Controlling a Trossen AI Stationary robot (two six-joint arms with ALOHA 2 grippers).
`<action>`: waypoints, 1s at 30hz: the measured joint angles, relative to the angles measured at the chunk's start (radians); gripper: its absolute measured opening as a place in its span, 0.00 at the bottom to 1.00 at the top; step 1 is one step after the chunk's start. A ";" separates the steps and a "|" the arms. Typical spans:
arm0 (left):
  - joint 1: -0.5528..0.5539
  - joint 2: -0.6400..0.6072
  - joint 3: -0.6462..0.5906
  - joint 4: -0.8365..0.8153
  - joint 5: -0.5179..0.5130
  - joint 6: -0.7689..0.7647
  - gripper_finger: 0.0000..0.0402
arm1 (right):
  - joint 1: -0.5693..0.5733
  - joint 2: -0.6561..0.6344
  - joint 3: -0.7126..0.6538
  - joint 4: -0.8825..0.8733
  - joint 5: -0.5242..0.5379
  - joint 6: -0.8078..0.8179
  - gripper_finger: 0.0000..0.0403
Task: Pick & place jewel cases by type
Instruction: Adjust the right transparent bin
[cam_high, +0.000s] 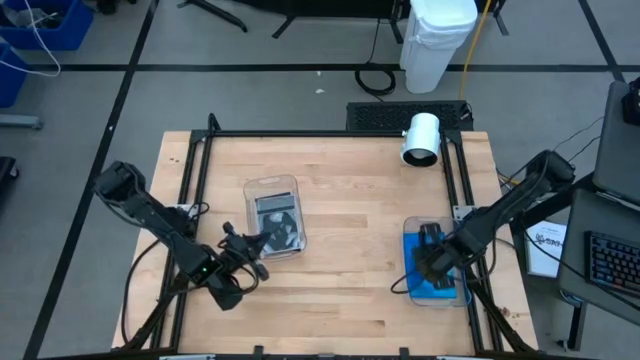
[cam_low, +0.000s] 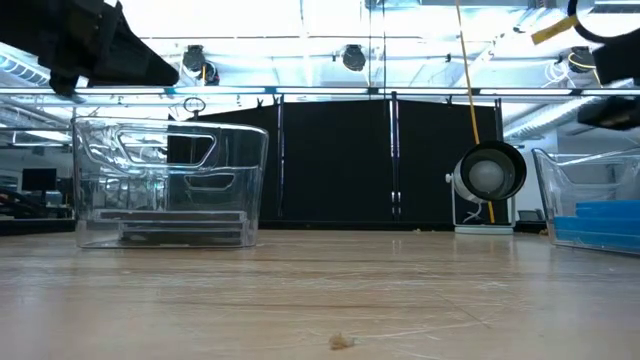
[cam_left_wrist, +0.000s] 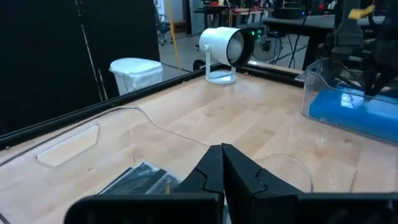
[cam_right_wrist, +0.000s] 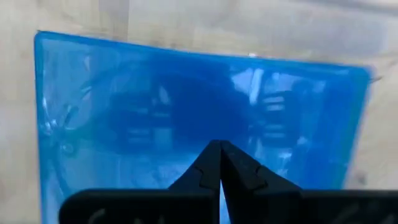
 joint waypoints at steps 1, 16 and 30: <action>0.002 0.007 0.000 0.004 -0.001 -0.005 0.01 | 0.000 0.012 0.000 0.000 -0.012 0.009 0.00; 0.006 0.058 0.000 0.049 -0.018 -0.023 0.03 | 0.000 0.098 0.003 0.141 -0.034 0.001 0.00; 0.006 0.058 0.000 0.049 -0.018 -0.049 0.01 | -0.096 0.099 -0.027 0.390 0.236 -0.241 0.00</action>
